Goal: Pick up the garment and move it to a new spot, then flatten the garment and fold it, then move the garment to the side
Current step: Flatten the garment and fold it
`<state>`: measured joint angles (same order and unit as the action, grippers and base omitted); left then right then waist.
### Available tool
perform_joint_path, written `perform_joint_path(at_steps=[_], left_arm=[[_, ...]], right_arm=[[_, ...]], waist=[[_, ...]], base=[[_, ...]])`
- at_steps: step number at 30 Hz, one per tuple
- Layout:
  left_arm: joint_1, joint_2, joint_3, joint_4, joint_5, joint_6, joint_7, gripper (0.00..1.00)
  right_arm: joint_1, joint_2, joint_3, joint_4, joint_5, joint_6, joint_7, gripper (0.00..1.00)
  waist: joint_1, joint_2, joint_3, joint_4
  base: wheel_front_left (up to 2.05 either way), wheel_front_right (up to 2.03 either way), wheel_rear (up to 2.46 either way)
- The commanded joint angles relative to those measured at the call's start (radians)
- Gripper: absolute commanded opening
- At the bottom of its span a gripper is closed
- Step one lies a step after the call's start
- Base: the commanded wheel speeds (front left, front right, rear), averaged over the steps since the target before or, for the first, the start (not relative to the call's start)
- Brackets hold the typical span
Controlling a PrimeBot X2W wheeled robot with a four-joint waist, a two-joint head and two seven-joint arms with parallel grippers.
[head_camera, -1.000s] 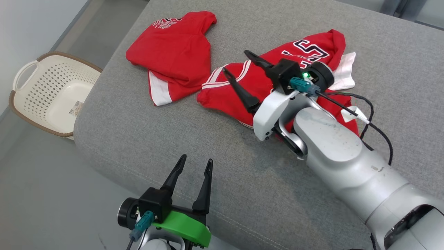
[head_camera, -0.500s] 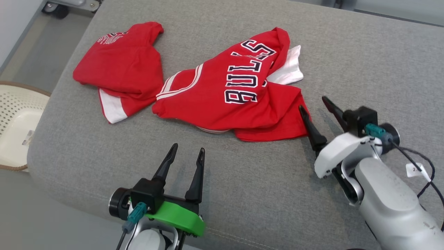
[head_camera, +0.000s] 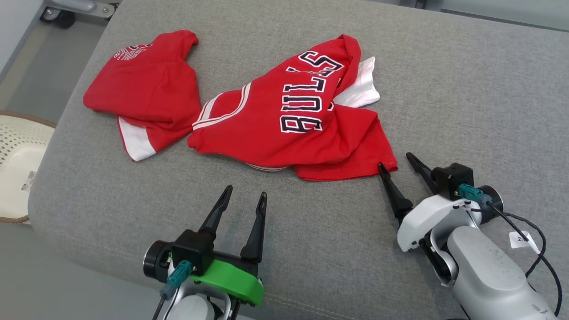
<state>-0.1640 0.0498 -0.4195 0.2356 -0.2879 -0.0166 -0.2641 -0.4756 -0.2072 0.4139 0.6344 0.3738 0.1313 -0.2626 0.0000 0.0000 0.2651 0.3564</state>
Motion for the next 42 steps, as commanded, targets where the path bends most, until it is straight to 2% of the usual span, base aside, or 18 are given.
perform_joint_path(at_steps=[1, 3, 4, 5, 6, 7, 12, 17, 21, 29, 35, 36, 37, 38, 39, 42], left_arm=[[0.005, 0.002, -0.002, 0.002, 0.001, 0.002, 0.000, 1.00], [0.007, 0.002, -0.001, 0.001, -0.002, 0.005, 0.000, 1.00], [0.007, 0.002, -0.001, 0.000, -0.003, 0.005, 0.000, 1.00], [0.008, 0.002, 0.001, -0.001, -0.003, 0.005, 0.000, 1.00], [0.009, 0.002, 0.004, -0.001, -0.004, 0.006, 0.000, 1.00], [0.010, 0.002, 0.006, -0.003, -0.003, 0.005, 0.000, 1.00], [0.010, 0.002, 0.014, -0.007, -0.003, 0.007, 0.000, 1.00], [0.002, 0.002, 0.013, -0.012, -0.006, 0.003, 0.000, 1.00], [0.001, 0.002, 0.011, -0.010, -0.004, -0.001, 0.000, 1.00], [0.005, 0.002, 0.017, 0.005, -0.002, -0.003, 0.000, 1.00], [0.015, 0.002, 0.025, 0.023, 0.000, -0.008, 0.000, 1.00], [0.016, 0.002, 0.026, 0.026, 0.002, -0.010, 0.000, 1.00], [0.017, 0.002, 0.029, 0.030, 0.003, -0.010, 0.000, 1.00], [0.018, 0.002, 0.032, 0.033, 0.003, -0.009, 0.000, 1.00], [0.019, 0.002, 0.034, 0.038, 0.003, -0.009, 0.000, 1.00], [0.025, 0.002, 0.045, 0.050, 0.007, -0.011, 0.000, 1.00]], right_arm=[[-0.006, -0.001, 0.002, 0.023, -0.009, -0.001, -0.003, 1.00], [-0.020, -0.007, -0.001, 0.049, -0.019, -0.001, -0.003, 1.00], [-0.022, -0.006, -0.003, 0.064, -0.019, -0.001, -0.003, 0.93], [-0.021, -0.001, 0.000, 0.078, -0.019, -0.001, -0.002, 0.45], [-0.021, 0.001, 0.003, 0.087, -0.023, -0.001, -0.001, 0.07], [-0.025, 0.003, 0.003, 0.092, -0.025, -0.001, -0.001, 0.00], [-0.040, -0.032, -0.023, 0.099, -0.045, -0.002, -0.001, 0.00], [-0.048, -0.085, -0.098, 0.039, -0.076, -0.001, -0.002, 0.00], [-0.064, -0.172, -0.152, -0.021, -0.145, -0.001, -0.002, 0.00], [-0.152, -0.346, -0.151, -0.183, -0.268, -0.001, -0.002, 0.00], [-0.194, -0.404, -0.115, -0.250, -0.300, -0.001, -0.002, 0.00], [-0.185, -0.407, -0.105, -0.242, -0.300, -0.001, -0.002, 0.05], [-0.173, -0.405, -0.100, -0.238, -0.296, -0.001, -0.002, 0.33], [-0.154, -0.400, -0.099, -0.231, -0.286, -0.001, -0.002, 0.84], [-0.131, -0.392, -0.103, -0.224, -0.278, -0.001, -0.002, 1.00], [-0.040, -0.358, -0.126, -0.223, -0.252, -0.001, -0.002, 1.00]], waist=[[0.0000, 0.0000, 0.007, 0.020], [0.0000, 0.0000, 0.011, 0.030], [0.0000, 0.0000, 0.012, 0.034], [0.0000, 0.0000, 0.013, 0.037], [0.0000, 0.0000, 0.014, 0.039], [0.0000, 0.0000, 0.016, 0.040], [0.0000, 0.0000, 0.020, 0.029], [0.0000, 0.0000, 0.009, 0.007], [0.0000, 0.0000, -0.008, -0.025], [0.0000, 0.0000, -0.033, -0.090], [0.0000, 0.0000, -0.046, -0.132], [0.0000, 0.0000, -0.048, -0.137], [0.0000, 0.0000, -0.051, -0.142], [0.0000, 0.0000, -0.053, -0.147], [0.0000, 0.0000, -0.055, -0.152], [0.0000, 0.0000, -0.065, -0.168]], base=[[0.00, 0.00, 0.00], [0.00, 0.00, 0.00], [0.00, 0.00, 0.00], [0.00, 0.00, 0.00], [0.00, 0.00, 0.00], [0.00, 0.00, 0.00], [0.00, 0.00, 0.00], [0.00, 0.00, 0.00], [0.00, 0.00, 0.00], [0.00, 0.00, 0.00], [0.00, 0.00, 0.00], [0.00, 0.00, 0.00], [0.00, 0.00, 0.00], [0.00, 0.00, 0.00], [0.00, 0.00, 0.00], [0.00, 0.00, 0.00]])
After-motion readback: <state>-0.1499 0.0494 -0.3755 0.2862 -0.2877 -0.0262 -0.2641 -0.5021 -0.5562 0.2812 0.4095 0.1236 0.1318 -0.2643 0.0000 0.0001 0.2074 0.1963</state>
